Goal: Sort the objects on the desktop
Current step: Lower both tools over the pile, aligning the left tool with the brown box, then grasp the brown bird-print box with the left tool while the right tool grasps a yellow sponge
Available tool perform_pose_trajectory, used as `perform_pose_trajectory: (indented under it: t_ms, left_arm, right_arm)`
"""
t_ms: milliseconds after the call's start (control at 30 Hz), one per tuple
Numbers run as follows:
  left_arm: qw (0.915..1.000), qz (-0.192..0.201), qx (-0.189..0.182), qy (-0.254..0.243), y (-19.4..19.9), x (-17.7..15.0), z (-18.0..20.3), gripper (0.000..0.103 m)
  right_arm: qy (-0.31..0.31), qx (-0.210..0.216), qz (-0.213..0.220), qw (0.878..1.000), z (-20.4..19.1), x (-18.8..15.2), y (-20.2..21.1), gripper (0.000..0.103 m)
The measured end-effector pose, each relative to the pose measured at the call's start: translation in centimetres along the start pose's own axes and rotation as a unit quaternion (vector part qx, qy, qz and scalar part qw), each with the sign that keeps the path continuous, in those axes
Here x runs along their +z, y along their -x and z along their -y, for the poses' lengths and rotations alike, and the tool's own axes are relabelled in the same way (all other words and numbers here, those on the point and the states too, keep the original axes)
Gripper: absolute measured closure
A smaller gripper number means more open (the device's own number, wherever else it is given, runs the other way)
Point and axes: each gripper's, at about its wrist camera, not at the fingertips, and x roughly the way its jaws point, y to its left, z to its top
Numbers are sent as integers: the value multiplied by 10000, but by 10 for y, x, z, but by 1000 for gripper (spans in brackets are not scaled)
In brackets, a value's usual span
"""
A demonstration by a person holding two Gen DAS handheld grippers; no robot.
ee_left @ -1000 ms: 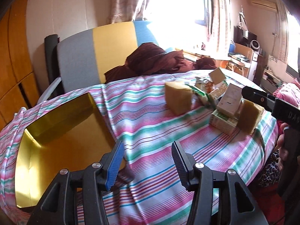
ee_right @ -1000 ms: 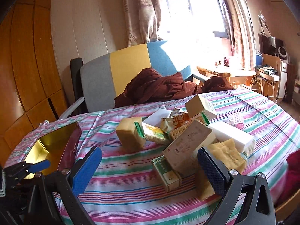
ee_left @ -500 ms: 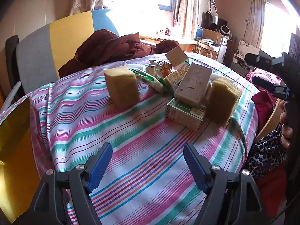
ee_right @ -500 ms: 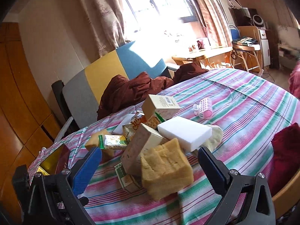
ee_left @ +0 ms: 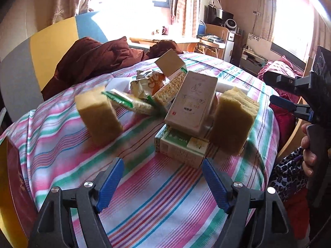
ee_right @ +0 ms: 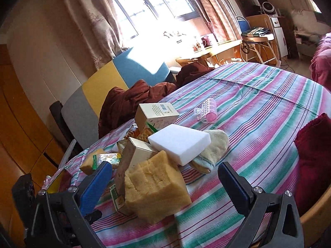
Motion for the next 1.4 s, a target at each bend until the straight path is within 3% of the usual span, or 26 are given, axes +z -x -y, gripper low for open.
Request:
perform_pose_trajectory:
  t_ms: [200,433,700,767,867,967,1200,1400]
  left_arm:
    - [9978,52,-126,-647,-15,32,15,23]
    - [9930,-250,-348,-1099,-49,51,20,23]
    - [9912,-349,-671,-1090,-67,63,20,23]
    - [9905,-399,-721,-1102,-72,64,23,28]
    - [9898,-446,-781,-1109,-80,64,28,44]
    - [9906,-387,-791,-1043,-80,63,31,45]
    - [9952,-10,-736,-640,-53,61,18,47]
    - [9979,334,-421,-362,-8,46,4,47]
  right_arm:
    - [-109,97,-71,9999,9,-5,-10,0]
    - [-126,189,-115,9997,16,-7,-17,0]
    - [-144,161,-197,9996,22,-11,-26,0]
    - [-145,154,-215,9995,23,-12,-27,0]
    - [-140,120,-235,9996,24,-13,-28,0]
    - [-140,68,-234,9996,25,-14,-27,0]
    - [-89,92,-186,9997,18,-14,-21,0]
    - [577,181,-50,9982,-12,-19,-10,2]
